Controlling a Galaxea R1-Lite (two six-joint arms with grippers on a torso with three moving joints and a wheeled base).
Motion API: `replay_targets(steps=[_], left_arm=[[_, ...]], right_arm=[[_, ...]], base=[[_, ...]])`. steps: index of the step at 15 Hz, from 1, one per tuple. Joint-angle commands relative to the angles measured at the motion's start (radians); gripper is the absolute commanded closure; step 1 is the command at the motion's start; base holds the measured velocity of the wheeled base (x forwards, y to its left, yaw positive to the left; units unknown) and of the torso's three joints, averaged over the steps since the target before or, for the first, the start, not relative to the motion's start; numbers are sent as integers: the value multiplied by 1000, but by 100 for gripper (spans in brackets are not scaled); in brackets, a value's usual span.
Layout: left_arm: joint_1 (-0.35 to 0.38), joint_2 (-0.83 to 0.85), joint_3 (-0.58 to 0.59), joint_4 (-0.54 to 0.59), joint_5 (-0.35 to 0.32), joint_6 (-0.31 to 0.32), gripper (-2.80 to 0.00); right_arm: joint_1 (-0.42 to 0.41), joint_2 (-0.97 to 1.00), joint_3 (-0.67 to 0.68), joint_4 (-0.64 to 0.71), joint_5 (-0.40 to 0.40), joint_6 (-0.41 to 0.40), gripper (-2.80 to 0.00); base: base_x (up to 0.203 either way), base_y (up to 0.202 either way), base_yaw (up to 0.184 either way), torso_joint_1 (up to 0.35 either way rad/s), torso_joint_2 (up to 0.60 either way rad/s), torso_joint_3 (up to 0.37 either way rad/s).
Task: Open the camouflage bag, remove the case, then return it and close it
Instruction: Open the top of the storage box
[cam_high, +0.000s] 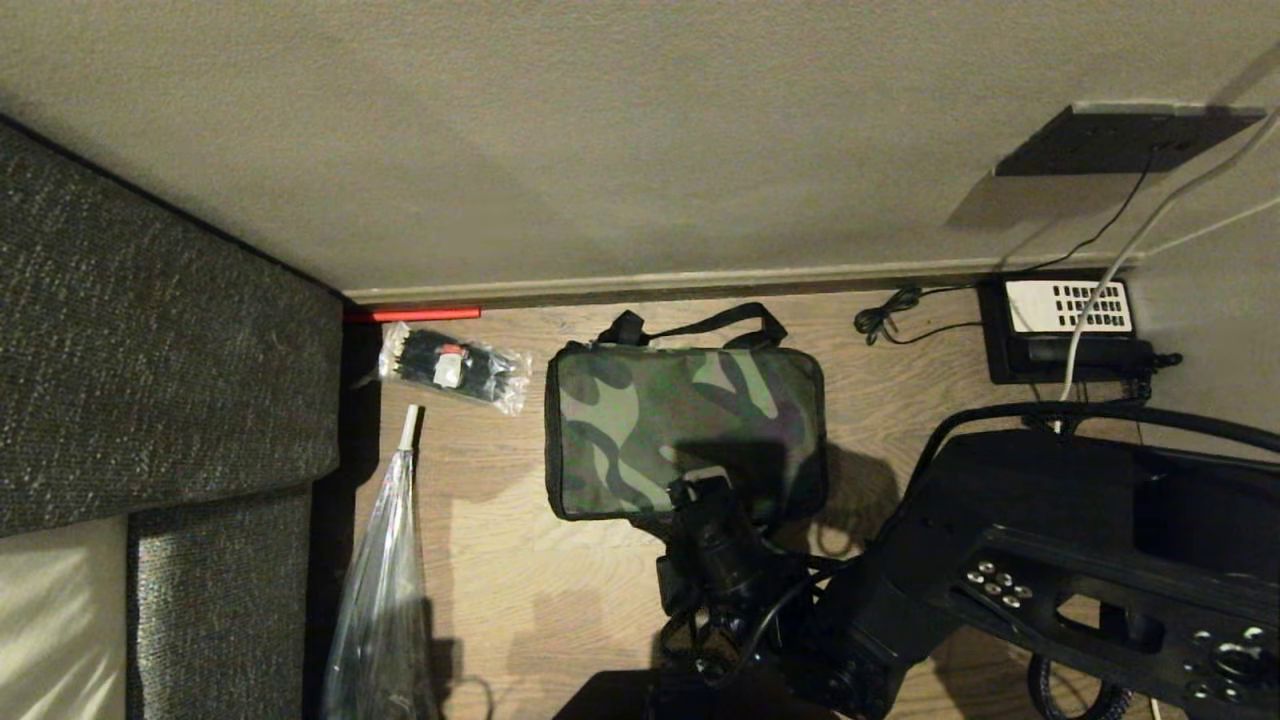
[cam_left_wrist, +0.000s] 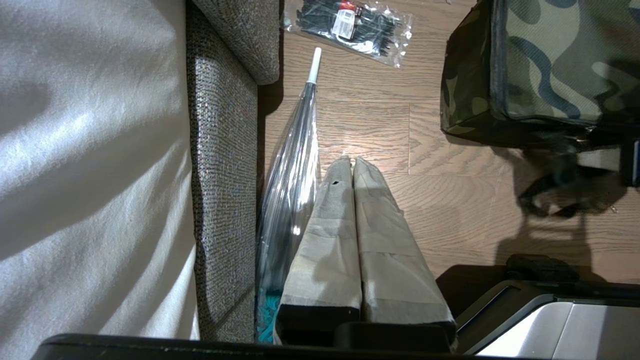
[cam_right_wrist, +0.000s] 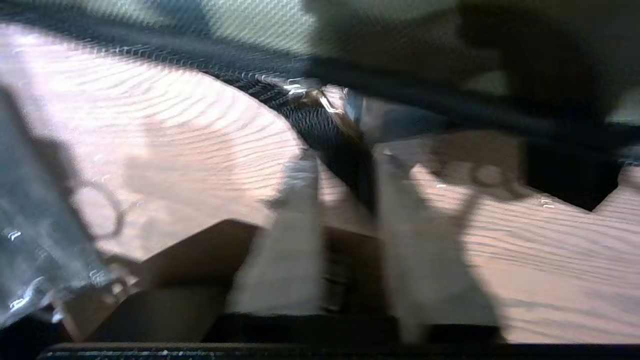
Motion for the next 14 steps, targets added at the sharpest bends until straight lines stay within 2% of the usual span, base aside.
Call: replay_targets(steps=[1,2,7,10,14], left_arm=[[0,0,2,0,0,0,0],[0,0,2,0,0,0,0],[0,0,2,0,0,0,0],[0,0,2,0,0,0,0],[0,0,2,0,0,0,0]], right_arm=[[24,5,-3,-3,4,3,-226],[35,6,-3,-3,9,3,0],[34,-7,6,-6,7,6,0],[0,-22,23,-8,6,6,0],[-19,26,-27,-5,7,-18,0]], base=[[0,0,0,0,0,0],[0,0,0,0,0,0],[0,0,0,0,0,0],[0,0,0,0,0,0],[0,0,0,0,0,0]])
